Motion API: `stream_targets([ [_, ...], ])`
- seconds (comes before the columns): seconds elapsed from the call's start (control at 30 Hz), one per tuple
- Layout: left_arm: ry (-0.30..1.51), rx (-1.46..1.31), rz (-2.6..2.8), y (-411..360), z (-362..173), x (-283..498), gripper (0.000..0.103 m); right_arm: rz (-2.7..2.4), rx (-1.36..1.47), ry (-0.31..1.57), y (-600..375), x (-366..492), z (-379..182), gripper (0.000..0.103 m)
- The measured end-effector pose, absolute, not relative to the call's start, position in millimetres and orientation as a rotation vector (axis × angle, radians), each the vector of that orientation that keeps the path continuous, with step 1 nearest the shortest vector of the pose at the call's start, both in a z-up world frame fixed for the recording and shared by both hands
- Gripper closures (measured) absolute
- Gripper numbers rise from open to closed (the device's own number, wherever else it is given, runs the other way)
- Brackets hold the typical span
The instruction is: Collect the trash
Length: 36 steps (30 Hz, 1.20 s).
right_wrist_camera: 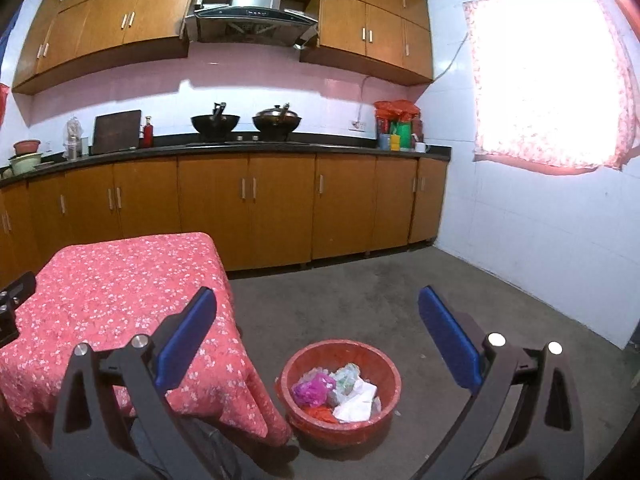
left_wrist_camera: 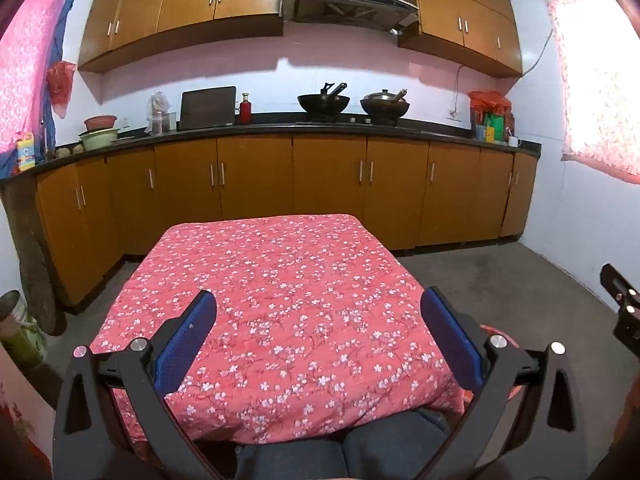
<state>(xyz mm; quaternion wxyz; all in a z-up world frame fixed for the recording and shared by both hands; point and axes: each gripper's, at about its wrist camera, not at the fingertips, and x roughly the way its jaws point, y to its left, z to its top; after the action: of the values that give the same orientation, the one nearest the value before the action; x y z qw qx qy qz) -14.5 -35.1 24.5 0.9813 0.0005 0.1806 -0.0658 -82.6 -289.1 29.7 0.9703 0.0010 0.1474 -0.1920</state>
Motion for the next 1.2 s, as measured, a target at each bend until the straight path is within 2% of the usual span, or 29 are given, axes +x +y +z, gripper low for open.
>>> stream_targets([
  [1.2,0.38,0.014,-0.175,-29,5,-34,0.002,-0.36,0.01,0.32,-270,-103,11,0.004],
])
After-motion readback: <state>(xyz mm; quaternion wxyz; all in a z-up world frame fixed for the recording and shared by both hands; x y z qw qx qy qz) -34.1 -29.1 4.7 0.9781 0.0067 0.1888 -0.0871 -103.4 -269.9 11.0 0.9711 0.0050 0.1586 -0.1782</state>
